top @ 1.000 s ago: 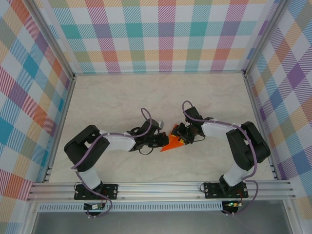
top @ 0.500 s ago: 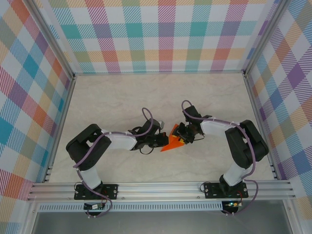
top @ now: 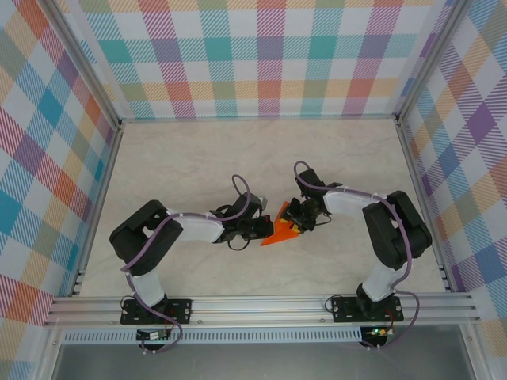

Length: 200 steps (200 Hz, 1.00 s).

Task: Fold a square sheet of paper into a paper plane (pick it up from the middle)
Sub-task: Fourth fold the wing at the center of the table.

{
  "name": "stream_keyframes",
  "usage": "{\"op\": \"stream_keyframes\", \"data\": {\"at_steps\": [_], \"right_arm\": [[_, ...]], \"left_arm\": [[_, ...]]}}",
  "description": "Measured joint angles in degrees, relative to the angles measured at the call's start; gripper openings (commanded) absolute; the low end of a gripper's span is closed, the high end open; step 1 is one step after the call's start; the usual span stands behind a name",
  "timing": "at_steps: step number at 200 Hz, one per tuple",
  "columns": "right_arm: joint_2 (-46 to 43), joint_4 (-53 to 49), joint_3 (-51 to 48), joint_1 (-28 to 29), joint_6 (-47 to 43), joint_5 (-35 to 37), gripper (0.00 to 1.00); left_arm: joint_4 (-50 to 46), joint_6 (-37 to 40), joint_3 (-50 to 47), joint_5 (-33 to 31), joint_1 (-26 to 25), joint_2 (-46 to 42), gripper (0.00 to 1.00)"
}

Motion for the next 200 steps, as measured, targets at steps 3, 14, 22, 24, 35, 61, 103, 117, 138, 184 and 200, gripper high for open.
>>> {"op": "stream_keyframes", "data": {"at_steps": [3,14,22,24,35,61,103,117,138,184,200], "right_arm": [[0.1,-0.1,0.1,0.0,0.0,0.0,0.42],[0.3,-0.4,0.4,0.0,0.0,-0.2,0.42],[0.4,-0.6,0.5,0.0,0.0,-0.4,0.42],[0.4,-0.6,0.6,-0.1,0.0,-0.4,0.42],[0.7,-0.8,0.8,-0.1,0.0,-0.5,0.42],[1.0,-1.5,1.3,-0.1,0.0,-0.7,0.43],[1.9,-2.8,2.4,-0.3,0.0,-1.0,0.43],[2.2,-3.3,2.8,-0.3,0.0,-1.2,0.44],[2.6,-3.9,3.3,-0.4,0.0,-1.4,0.44],[3.0,-4.6,3.7,-0.5,0.0,-1.5,0.41],[3.0,-4.9,3.7,-0.5,0.0,-1.4,0.38]], "left_arm": [[0.0,0.0,0.0,0.0,0.0,0.0,0.0],[-0.1,0.0,0.0,-0.2,0.0,0.0,0.0],[-0.1,0.0,0.0,-0.3,0.0,0.0,0.0],[-0.1,0.0,0.0,-0.3,0.0,0.0,0.0],[-0.1,0.0,0.0,-0.4,0.0,0.0,0.0],[-0.1,0.0,0.0,-0.4,0.0,0.0,0.0],[-0.4,0.2,0.0,-0.6,0.0,0.0,0.0],[-0.5,0.2,0.0,-0.7,0.0,0.0,0.0],[-1.0,0.2,0.0,-0.8,0.0,0.0,0.0],[-1.4,0.2,0.6,-0.8,0.0,0.7,0.0],[-1.5,0.4,0.7,-0.7,0.0,0.8,0.0]]}}
